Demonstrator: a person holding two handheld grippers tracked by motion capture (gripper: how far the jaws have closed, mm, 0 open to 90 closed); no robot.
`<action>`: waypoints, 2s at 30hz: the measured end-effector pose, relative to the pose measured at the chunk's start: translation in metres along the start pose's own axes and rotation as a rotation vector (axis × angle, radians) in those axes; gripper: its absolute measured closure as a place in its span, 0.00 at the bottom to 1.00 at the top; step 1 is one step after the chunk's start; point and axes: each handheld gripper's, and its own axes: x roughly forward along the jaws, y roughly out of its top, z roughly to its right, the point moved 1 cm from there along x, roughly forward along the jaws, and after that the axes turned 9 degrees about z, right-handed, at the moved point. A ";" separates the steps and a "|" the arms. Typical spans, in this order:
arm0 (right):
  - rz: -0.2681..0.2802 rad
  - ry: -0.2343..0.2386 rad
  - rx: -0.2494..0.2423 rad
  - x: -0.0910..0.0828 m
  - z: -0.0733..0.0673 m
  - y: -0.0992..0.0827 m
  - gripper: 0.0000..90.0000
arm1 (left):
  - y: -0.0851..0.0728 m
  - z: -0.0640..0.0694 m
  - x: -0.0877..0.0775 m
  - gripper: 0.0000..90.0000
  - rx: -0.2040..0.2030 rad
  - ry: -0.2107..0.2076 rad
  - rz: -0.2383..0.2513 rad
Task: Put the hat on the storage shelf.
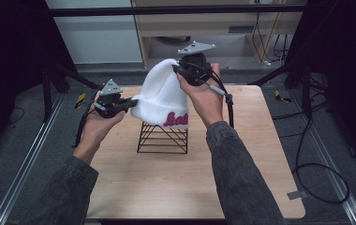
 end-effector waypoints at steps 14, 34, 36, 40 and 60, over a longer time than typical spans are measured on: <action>0.005 0.024 -0.002 -0.001 -0.006 -0.001 0.92 | -0.004 -0.004 -0.002 0.94 0.002 0.012 -0.007; -0.005 0.076 -0.007 -0.003 -0.019 -0.003 0.92 | -0.017 -0.008 -0.010 0.95 -0.016 0.005 -0.016; -0.008 0.085 -0.012 -0.004 -0.021 -0.005 0.92 | -0.020 -0.007 -0.012 0.94 -0.016 0.002 -0.015; -0.020 0.104 -0.021 -0.006 -0.024 -0.009 0.91 | -0.024 -0.005 -0.015 0.95 -0.010 -0.008 -0.019; -0.067 0.148 -0.027 -0.010 -0.032 -0.029 0.91 | -0.049 0.001 -0.022 0.95 -0.026 -0.052 -0.040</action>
